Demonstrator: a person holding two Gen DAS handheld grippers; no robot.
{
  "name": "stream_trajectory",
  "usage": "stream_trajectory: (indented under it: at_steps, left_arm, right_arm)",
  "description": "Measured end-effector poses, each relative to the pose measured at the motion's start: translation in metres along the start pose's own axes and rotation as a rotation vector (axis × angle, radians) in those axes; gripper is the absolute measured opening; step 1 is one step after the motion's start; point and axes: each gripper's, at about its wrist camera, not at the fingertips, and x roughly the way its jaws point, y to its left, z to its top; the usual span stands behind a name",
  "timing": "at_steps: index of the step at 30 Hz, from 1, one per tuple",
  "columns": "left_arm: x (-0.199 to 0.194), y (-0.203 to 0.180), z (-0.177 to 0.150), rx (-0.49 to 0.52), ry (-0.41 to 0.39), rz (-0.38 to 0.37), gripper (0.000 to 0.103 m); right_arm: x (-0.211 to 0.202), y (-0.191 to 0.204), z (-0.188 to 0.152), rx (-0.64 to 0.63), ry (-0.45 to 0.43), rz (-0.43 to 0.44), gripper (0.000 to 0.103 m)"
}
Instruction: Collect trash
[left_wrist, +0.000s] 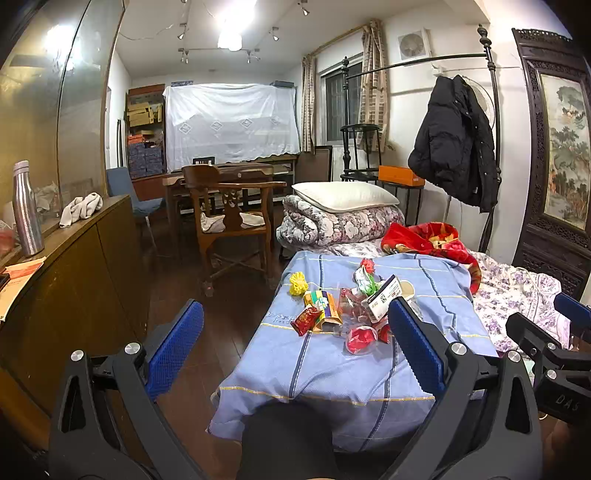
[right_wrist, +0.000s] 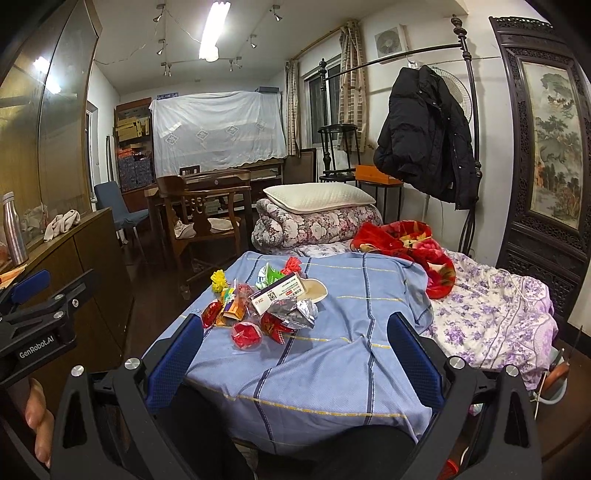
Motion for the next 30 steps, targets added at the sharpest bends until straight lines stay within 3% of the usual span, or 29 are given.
stream_trajectory:
  at_steps: [30]
  left_arm:
    - [-0.0004,-0.0016,0.0005,0.002,0.002,0.001,0.096]
  right_arm:
    - [-0.0039,-0.0022,0.0024,0.004,-0.003,-0.005,0.097]
